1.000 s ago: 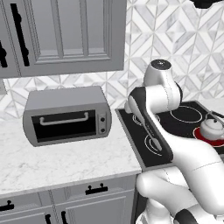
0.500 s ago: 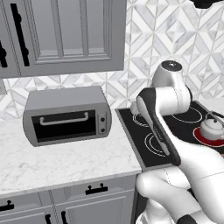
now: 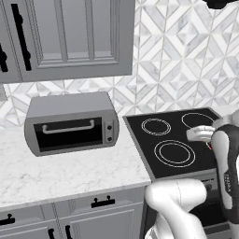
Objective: Turn off the front right burner of the stove.
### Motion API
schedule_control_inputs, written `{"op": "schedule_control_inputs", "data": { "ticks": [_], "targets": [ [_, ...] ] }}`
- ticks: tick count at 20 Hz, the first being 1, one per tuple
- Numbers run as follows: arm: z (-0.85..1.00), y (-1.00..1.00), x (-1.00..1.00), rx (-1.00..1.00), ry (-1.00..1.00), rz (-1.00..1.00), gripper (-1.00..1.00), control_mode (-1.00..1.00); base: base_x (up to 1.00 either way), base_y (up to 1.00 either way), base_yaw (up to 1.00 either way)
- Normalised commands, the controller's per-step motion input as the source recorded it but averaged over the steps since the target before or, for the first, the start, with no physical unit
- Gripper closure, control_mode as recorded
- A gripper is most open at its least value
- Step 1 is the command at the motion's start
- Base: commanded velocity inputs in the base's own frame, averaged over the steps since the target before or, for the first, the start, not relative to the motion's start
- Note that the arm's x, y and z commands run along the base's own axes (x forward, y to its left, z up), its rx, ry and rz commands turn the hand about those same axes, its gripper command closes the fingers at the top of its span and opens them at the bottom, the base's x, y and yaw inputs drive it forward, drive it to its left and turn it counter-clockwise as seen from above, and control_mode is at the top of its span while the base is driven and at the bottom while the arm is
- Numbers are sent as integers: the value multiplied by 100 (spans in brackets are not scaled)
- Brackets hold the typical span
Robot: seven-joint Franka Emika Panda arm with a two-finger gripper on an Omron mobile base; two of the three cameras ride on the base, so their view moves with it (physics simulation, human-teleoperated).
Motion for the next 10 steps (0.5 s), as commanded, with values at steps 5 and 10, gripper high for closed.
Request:
{"op": "schedule_control_inputs", "data": {
  "ticks": [5, 10],
  "targets": [
    [-78, -100, -97, 23, -46, 0, -100, -100, 0, 0, 0],
    [-58, -79, -31, -2, -35, 10, -100, -100, 0, 0, 0]
  ]
}}
